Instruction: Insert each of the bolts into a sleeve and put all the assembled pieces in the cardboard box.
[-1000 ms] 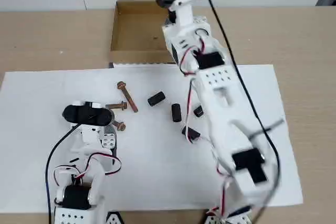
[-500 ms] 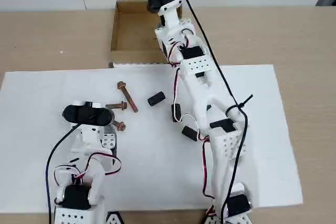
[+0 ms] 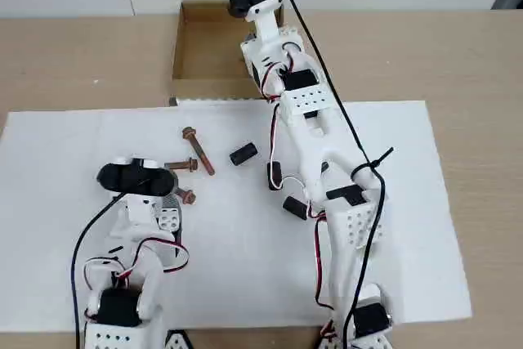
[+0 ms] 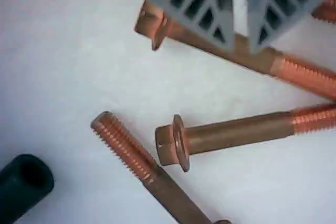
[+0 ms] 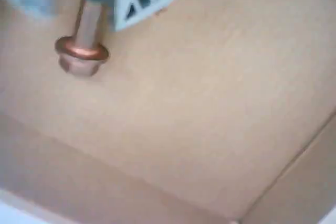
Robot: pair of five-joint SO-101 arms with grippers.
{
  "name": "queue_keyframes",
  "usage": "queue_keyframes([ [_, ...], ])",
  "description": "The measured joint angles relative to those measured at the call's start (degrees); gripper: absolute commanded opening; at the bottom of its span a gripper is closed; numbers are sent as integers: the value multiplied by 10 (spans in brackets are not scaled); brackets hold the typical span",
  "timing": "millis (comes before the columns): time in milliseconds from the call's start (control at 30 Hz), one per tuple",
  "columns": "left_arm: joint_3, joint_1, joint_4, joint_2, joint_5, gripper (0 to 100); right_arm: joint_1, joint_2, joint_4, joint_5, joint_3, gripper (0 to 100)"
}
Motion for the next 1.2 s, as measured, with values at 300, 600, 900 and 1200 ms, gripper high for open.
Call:
queue_keyframes([
  [300,0,0,0,0,0,6,-7,-80,136,0,0,2],
  [600,0,0,0,0,0,6,-19,-200,313,0,-1,3],
  [900,0,0,0,0,0,6,-36,-272,536,0,-6,3],
  [1200,0,0,0,0,0,6,-36,-280,709,-112,-6,4],
])
